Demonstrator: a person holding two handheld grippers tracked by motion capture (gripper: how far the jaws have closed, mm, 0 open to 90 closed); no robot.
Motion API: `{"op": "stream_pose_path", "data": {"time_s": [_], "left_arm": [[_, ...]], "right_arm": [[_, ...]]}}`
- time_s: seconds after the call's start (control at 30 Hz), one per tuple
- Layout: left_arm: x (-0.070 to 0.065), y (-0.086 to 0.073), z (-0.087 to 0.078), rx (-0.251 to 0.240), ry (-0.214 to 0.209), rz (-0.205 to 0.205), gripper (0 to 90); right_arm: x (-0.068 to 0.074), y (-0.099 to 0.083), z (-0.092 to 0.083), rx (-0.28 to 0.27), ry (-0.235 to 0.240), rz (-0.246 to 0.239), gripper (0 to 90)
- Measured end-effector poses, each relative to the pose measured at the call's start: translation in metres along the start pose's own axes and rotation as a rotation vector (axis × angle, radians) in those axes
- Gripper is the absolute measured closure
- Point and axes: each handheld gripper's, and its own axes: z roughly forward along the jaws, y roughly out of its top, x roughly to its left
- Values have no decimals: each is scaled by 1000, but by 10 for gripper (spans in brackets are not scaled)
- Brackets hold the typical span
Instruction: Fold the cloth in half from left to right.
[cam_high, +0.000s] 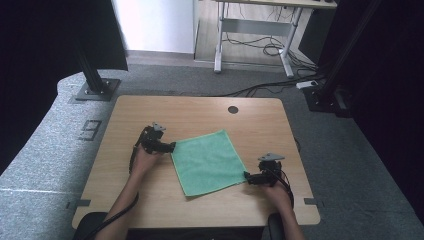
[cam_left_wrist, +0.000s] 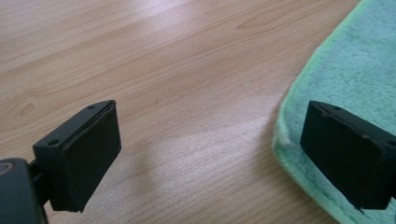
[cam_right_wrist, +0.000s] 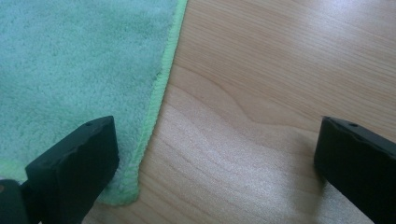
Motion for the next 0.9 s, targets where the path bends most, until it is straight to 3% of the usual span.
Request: {"op": "stream_pose_path", "data": {"time_s": [0.27, 0.43, 0.6, 0.9], "left_arm": [[2, -3, 10, 29, 30, 5, 50], [2, -6, 11, 8, 20, 5, 48], [8, -6, 13, 20, -32, -33, 63], [9, -6, 13, 21, -35, -37, 65]], "right_arm": [[0, 0, 0, 0, 1, -1, 0], [0, 0, 0, 1, 4, -2, 0], [-2, 0, 0, 1, 17, -9, 0], [-7, 2, -5, 8, 29, 2, 12]]}}
